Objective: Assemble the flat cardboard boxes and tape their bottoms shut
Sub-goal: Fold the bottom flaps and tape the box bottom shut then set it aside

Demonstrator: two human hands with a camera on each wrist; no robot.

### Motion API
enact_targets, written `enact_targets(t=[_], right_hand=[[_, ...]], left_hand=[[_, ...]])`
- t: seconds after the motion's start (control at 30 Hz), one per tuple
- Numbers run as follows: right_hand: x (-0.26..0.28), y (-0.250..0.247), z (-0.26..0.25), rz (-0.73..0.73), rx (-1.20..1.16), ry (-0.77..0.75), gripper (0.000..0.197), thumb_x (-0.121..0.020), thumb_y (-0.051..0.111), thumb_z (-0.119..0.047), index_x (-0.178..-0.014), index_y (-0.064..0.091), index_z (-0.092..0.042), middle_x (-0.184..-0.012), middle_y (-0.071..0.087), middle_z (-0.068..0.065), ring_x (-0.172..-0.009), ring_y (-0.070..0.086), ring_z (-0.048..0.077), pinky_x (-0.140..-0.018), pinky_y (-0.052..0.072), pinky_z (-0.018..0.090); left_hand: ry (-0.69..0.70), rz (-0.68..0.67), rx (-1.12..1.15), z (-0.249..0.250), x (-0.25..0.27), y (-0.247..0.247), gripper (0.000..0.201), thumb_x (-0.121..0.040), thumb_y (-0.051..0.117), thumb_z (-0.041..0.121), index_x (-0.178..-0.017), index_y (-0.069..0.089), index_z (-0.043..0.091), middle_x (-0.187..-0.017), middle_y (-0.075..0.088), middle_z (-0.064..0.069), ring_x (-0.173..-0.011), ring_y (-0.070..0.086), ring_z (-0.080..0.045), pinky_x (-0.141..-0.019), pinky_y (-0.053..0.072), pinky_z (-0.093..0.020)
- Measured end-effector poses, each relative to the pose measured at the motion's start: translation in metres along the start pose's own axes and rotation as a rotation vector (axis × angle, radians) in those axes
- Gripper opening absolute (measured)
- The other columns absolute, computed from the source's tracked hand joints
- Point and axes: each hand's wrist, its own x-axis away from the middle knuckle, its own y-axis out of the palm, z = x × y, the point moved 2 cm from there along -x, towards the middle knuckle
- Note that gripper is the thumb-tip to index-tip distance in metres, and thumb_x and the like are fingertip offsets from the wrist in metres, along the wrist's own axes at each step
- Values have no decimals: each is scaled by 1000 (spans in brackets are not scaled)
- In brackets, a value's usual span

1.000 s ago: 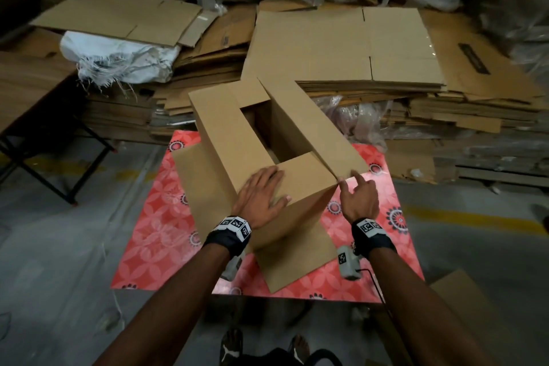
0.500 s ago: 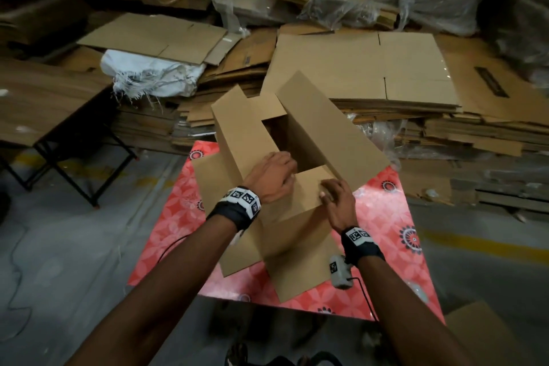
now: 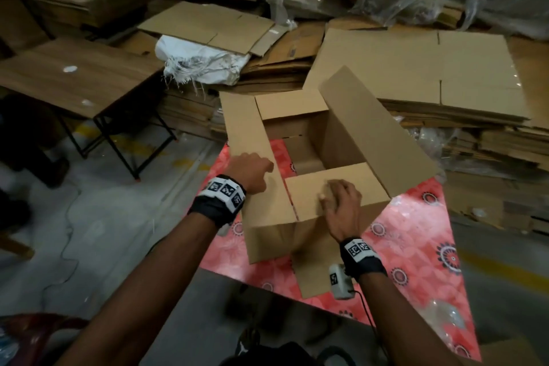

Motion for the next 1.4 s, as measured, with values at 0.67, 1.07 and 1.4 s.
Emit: enact_targets(t=[0.67,1.07,1.4], right_hand=[[-11,-55,47,-124,44,9,63,-78,74,-39,-138,58,-27,-139,41,6,-146,27,31,-116,23,48],[-33,-69,39,-376,491,79,46,-99,35,-48,-139,57,-44,-146,35,9,-128,34,36,-103,33,53],[-48,-123,3,129,663,-27,24,-86,58,-36,-100,72,-23,-114,65,-4,-110,51,30,-90,40,46]], left_hand=[[368,233,-275,57,-43,89,100,-70,57,88,-135,46,13,-131,49,-11,-122,45,-31,-114,26,-60],[285,197,299,126,-54,74,71,-79,74,66,-133,55,24,-130,63,-1,-119,60,-27,-96,47,-39],[372,329,117,136,-67,97,60,-90,62,60,-135,59,22,-134,66,-2,-129,58,-24,-115,37,-42]])
